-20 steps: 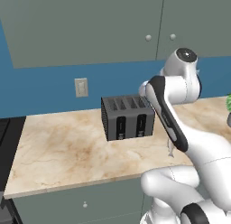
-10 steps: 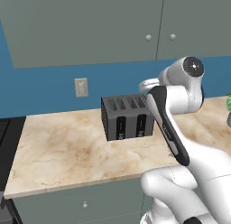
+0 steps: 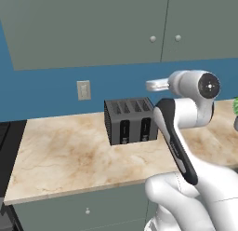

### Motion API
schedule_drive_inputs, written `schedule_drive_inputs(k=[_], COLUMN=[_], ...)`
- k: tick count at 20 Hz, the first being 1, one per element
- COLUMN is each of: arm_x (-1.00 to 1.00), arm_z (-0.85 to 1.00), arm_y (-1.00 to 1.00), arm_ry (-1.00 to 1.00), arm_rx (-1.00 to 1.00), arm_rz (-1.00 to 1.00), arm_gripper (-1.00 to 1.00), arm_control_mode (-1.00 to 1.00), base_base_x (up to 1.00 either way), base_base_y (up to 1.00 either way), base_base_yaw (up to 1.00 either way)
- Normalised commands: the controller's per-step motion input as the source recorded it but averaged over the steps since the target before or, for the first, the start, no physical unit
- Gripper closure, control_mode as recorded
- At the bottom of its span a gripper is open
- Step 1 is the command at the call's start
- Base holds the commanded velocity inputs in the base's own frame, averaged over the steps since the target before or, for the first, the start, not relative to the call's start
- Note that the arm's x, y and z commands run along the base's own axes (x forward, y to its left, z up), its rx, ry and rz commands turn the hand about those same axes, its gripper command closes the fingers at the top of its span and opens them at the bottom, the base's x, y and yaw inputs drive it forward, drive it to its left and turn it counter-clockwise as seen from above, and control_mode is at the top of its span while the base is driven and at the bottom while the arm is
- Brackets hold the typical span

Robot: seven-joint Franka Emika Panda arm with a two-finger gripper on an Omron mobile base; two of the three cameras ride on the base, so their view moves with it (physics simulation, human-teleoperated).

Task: Retrieve the tupperware from the cabinet, then place the raw meat into the tupperware to avoid contamination.

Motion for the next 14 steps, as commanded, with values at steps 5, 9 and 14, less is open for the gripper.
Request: schedule_drive_inputs(k=[5,9,14], arm_x=[-0.08,-0.15,-0.20], arm_z=[0.34,0.29,0.18], arm_y=[0.00,-0.03,-0.06], arm_ry=[-0.24,-0.22,-0.22], arm_rx=[0.01,0.02,0.03], arm_rz=[0.00,0.01,0.01], arm_gripper=[-1.00,-1.00,-1.00], arm_control_mode=[-1.00,-1.00,-1.00], base_base_x=[0.00,0.00,0.00], base_base_y=[0.00,0.00,0.00], base_base_yaw=[0.00,0.00,0.00])
